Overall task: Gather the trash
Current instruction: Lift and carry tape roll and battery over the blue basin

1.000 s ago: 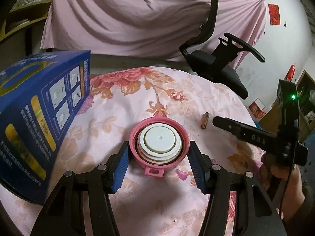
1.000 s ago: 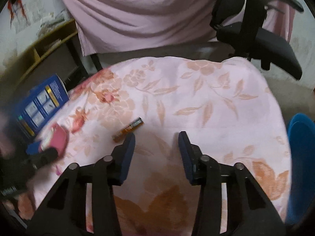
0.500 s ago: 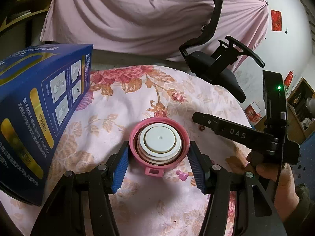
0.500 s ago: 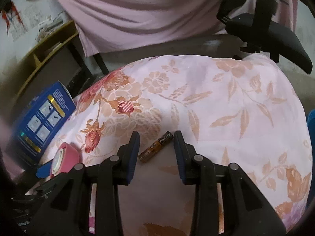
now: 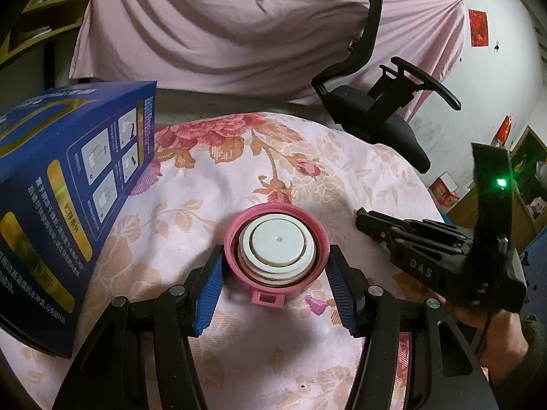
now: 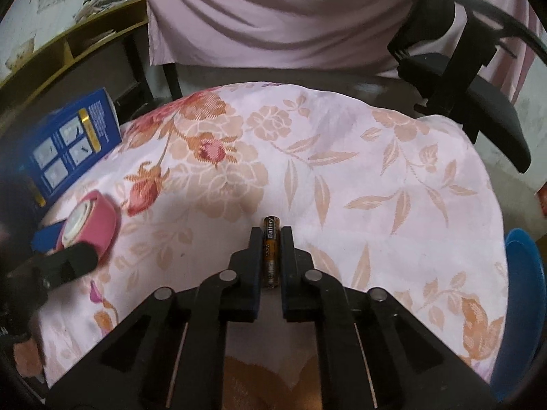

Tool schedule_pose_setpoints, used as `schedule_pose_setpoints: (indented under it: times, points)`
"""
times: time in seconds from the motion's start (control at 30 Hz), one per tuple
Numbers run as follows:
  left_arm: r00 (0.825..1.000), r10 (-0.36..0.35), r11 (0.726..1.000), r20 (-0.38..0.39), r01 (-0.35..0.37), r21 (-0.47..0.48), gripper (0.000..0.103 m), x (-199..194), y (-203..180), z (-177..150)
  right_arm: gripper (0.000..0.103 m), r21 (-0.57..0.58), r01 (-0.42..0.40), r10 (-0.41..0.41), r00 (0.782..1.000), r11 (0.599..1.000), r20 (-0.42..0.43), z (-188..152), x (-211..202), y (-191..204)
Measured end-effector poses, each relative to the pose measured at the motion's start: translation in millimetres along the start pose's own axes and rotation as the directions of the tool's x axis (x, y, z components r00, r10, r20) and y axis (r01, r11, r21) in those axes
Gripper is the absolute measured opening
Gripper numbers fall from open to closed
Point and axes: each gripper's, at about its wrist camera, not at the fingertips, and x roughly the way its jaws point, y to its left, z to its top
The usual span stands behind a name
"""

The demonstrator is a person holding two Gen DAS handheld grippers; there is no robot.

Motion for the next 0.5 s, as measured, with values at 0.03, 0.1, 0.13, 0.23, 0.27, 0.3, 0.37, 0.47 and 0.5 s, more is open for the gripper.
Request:
schedule_pose_setpoints:
  times: [0.03, 0.1, 0.13, 0.23, 0.27, 0.3, 0.37, 0.47, 0.5]
  points:
    - [1.0, 0.0, 1.0, 0.001, 0.0, 0.004, 0.052, 0.3, -0.8, -0.5, 0.03, 0.0, -0.003, 0.003, 1.0, 1.0, 0.006, -2.8, -2.8, -0.4]
    - [1.0, -0.006, 1.0, 0.003, 0.006, 0.013, 0.052, 0.4, -4.4, -1.3, 0.03, 0.01, -0.017, 0.016, 1.0, 1.0, 0.019, -8.0, -8.8, -2.3]
    - [1.0, -0.012, 1.0, 0.005, 0.012, 0.017, 0.052, 0.6, -5.7, -1.7, 0.03, 0.018, -0.024, 0.024, 0.999, 1.0, 0.026, -10.6, -12.1, -4.0]
    - [0.999, -0.049, 0.999, 0.016, 0.049, 0.018, 0.052, 0.0, -12.5, -3.7, 0.03, 0.049, -0.05, 0.046, 0.997, 0.998, 0.069, -22.9, -28.3, -12.0]
    - [0.998, -0.061, 0.998, 0.021, 0.06, 0.019, 0.052, -0.6, -15.4, -4.6, 0.03, 0.057, -0.055, 0.05, 0.994, 0.997, 0.096, -26.4, -35.9, -14.4]
    - [0.997, -0.072, 0.997, 0.03, 0.071, 0.025, 0.052, -1.1, -20.4, -6.4, 0.03, 0.063, -0.056, 0.048, 0.992, 0.996, 0.119, -28.1, -42.2, -15.7]
    - [0.996, -0.076, 0.996, 0.051, 0.074, 0.044, 0.052, -3.1, -29.0, -8.0, 0.03, 0.075, -0.05, 0.035, 0.981, 0.996, 0.189, -34.4, -60.3, -19.2]
    - [0.99, -0.084, 0.994, 0.118, 0.076, 0.074, 0.052, -10.3, -45.7, -11.1, 0.03, 0.086, -0.039, 0.011, 0.951, 0.996, 0.31, -45.5, -87.2, -27.1]
    - [0.984, -0.087, 0.994, 0.154, 0.075, 0.085, 0.052, -14.7, -52.7, -12.1, 0.03, 0.093, -0.049, 0.012, 0.933, 0.994, 0.361, -50.3, -97.8, -29.1]
